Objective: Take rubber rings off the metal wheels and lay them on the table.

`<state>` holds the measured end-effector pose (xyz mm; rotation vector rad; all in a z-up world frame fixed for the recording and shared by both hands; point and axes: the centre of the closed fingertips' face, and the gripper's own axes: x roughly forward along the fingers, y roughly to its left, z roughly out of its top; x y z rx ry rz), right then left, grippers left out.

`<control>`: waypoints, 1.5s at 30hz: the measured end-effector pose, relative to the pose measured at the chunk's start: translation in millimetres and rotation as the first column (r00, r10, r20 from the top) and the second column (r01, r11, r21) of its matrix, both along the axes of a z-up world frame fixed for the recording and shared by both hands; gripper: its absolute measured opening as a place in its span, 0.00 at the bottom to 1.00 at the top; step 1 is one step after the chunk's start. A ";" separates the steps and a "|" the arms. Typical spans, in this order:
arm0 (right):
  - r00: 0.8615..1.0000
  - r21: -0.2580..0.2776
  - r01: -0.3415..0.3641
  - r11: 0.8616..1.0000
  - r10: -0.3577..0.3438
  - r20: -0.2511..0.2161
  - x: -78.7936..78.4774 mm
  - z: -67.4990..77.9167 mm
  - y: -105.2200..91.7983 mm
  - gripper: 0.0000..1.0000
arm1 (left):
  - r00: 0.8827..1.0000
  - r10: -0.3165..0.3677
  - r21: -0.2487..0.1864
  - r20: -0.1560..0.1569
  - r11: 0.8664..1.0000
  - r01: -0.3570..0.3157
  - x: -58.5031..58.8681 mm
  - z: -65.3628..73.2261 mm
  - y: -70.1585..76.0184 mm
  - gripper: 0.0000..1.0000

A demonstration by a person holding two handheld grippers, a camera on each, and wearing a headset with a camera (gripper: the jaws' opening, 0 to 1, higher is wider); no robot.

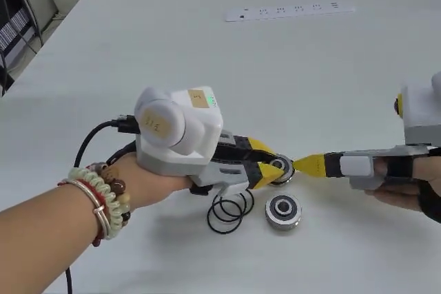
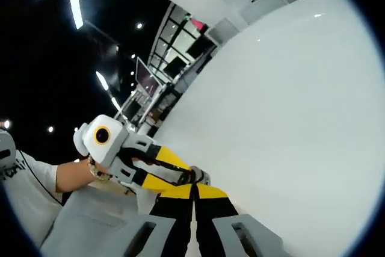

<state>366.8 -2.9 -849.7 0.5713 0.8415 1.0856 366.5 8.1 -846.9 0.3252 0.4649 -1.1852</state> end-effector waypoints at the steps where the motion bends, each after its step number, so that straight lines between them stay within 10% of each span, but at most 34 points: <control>1: 1.000 0.012 -0.002 1.000 0.002 -0.009 -1.2 0.5 -0.5 0.00 | 1.000 0.000 0.001 0.000 1.000 0.000 0.1 -0.1 0.0 0.14; 22: 0.998 0.088 -0.059 0.994 0.059 0.004 -12.2 22.0 19.2 0.00 | 1.000 0.000 0.013 0.008 1.000 0.000 0.1 -0.1 -2.4 0.13; 31: 0.994 -0.086 -0.049 0.995 0.057 0.091 -5.2 3.2 4.0 0.00 | 1.000 0.007 0.024 0.015 1.000 -0.007 -0.1 -0.4 -2.8 0.14; 45: 0.992 -0.122 -0.053 0.991 0.066 0.112 -1.9 7.3 5.2 0.00 | 0.999 -0.030 0.068 0.028 0.997 0.028 -1.5 12.3 -7.9 0.29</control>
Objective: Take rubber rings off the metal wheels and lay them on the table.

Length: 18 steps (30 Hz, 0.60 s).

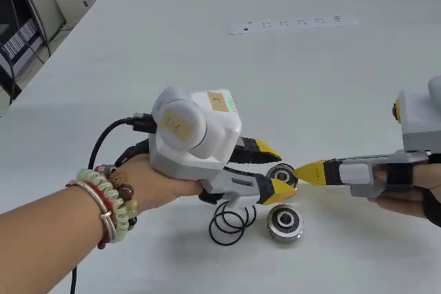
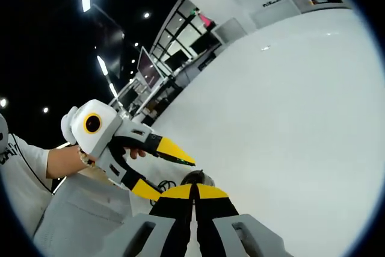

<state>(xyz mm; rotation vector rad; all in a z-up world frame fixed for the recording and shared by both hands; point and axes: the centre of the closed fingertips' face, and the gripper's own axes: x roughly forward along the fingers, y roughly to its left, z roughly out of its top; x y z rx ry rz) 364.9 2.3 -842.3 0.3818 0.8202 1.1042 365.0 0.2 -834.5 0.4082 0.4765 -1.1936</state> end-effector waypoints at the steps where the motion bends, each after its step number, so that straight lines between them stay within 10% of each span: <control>1: 1.000 -0.005 -0.004 1.000 0.004 0.004 -0.4 0.6 0.0 0.00 | 1.000 -0.003 -0.004 0.006 1.000 0.003 0.1 2.4 1.0 0.28; 18: 0.997 0.013 0.020 1.000 -0.021 0.076 9.8 31.9 -3.0 0.00 | 0.994 0.105 -0.067 0.035 0.992 -0.102 -3.6 43.8 70.6 0.39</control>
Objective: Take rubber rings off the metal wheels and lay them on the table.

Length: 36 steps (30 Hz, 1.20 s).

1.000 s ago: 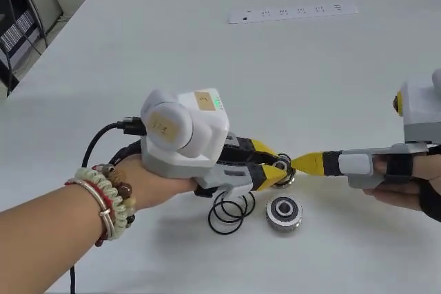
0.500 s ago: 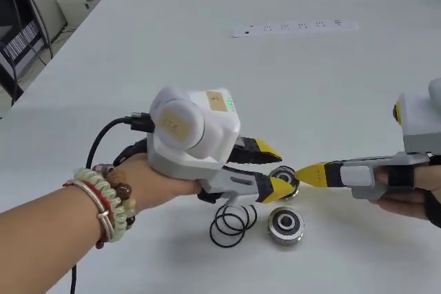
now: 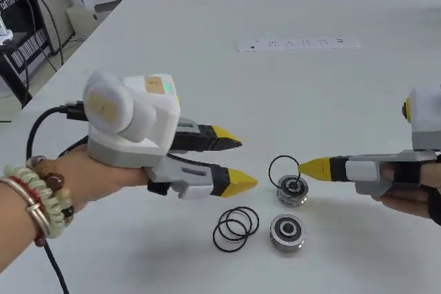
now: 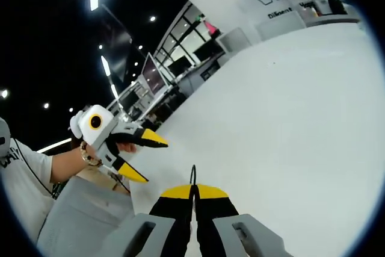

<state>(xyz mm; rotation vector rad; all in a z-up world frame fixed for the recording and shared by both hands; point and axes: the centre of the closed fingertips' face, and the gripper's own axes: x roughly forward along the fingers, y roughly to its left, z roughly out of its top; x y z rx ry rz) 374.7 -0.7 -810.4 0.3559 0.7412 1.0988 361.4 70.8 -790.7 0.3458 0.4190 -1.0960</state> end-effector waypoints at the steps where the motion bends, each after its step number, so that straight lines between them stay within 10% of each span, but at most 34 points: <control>1: 1.000 -0.002 0.000 1.000 0.000 0.002 0.5 1.0 -0.2 0.00 | 1.000 0.018 -0.004 0.002 1.000 -0.018 -1.2 2.5 8.2 0.39; 16: 0.982 -0.069 -0.186 0.980 0.187 0.011 -36.0 0.6 37.1 0.00 | 0.973 0.228 -0.035 -0.025 0.973 -0.229 -49.1 1.2 91.1 0.52; 25: 0.955 -0.139 -0.295 0.945 0.296 -0.015 -59.7 -17.6 55.3 0.00 | 0.951 0.299 -0.033 -0.082 0.952 -0.303 -86.9 -21.4 110.0 0.54; 36: 0.953 -0.256 -0.293 0.921 0.304 0.005 -55.1 -34.1 53.6 0.00 | 0.922 0.376 -0.079 -0.091 0.920 -0.383 -91.1 -18.0 123.3 0.54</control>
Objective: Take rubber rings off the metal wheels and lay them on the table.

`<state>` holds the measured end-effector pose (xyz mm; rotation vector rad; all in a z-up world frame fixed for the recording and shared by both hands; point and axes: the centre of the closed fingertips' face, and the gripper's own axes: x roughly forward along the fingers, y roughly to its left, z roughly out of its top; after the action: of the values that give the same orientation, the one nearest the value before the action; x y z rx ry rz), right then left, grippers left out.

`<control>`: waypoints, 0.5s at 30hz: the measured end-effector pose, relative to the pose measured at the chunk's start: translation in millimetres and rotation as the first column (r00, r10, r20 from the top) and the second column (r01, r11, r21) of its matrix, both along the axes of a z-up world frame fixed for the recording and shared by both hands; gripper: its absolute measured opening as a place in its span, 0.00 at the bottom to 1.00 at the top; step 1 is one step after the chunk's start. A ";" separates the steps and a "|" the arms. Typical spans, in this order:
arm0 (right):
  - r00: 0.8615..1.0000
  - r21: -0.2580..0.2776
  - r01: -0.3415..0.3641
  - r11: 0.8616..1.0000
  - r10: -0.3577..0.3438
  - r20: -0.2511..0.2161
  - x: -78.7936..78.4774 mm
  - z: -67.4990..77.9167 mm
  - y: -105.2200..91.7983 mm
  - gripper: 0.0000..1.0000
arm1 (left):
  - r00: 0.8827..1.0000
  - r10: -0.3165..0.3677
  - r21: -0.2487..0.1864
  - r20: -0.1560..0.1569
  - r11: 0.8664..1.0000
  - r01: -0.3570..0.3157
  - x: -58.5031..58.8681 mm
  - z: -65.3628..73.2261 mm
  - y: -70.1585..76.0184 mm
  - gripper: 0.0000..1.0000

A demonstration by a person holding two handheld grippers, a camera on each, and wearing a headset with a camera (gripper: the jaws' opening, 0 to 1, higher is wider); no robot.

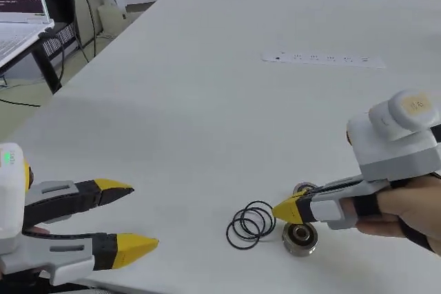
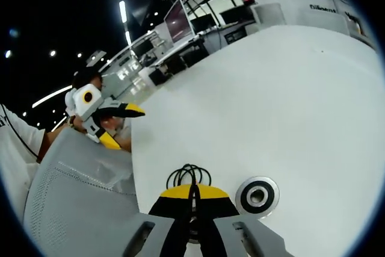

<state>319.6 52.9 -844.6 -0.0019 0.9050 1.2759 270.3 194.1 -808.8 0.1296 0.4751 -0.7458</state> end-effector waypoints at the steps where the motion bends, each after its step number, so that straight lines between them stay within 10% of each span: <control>1: 1.000 -0.007 0.000 1.000 0.000 0.004 1.0 -0.5 -1.1 0.00 | 1.000 0.007 -0.003 0.001 1.000 -0.007 0.6 0.5 1.5 0.54; 15: 0.999 -0.047 0.002 0.999 0.000 0.045 6.1 -7.3 -6.5 0.02 | 0.999 0.037 -0.004 0.005 0.999 -0.037 0.6 1.4 10.3 0.54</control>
<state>325.7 46.4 -851.8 -0.0669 0.8958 1.2484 270.9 204.4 -807.3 0.1188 0.4698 -0.7099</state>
